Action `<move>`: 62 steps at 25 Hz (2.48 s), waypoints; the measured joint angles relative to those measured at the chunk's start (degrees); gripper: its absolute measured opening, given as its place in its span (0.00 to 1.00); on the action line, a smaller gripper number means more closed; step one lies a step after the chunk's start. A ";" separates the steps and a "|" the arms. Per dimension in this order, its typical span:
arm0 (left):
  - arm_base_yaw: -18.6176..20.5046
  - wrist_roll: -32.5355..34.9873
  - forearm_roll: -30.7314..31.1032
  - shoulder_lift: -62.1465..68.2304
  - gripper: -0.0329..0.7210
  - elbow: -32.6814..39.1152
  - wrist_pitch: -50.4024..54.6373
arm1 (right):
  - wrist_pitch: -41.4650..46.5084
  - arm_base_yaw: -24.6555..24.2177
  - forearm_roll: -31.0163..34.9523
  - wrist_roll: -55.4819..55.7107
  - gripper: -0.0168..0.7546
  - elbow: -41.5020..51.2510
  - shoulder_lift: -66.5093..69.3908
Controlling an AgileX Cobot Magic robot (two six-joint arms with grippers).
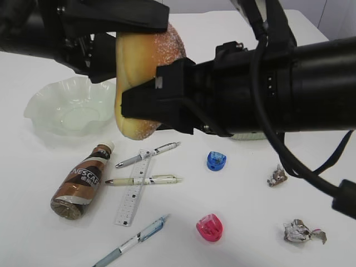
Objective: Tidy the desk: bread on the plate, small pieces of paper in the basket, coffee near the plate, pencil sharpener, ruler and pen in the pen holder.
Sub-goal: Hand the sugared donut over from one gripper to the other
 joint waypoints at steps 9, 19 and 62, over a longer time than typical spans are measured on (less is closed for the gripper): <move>-2.33 1.37 -0.26 1.22 0.66 0.00 -0.83 | 0.00 0.00 0.10 -0.32 0.32 0.00 0.00; -2.33 1.37 0.05 1.22 0.35 0.00 -1.19 | -0.12 0.00 0.10 -0.68 0.32 0.00 0.00; -2.42 1.09 0.97 1.22 0.33 -0.22 -0.44 | 1.30 0.00 11.08 -0.70 0.88 0.24 0.26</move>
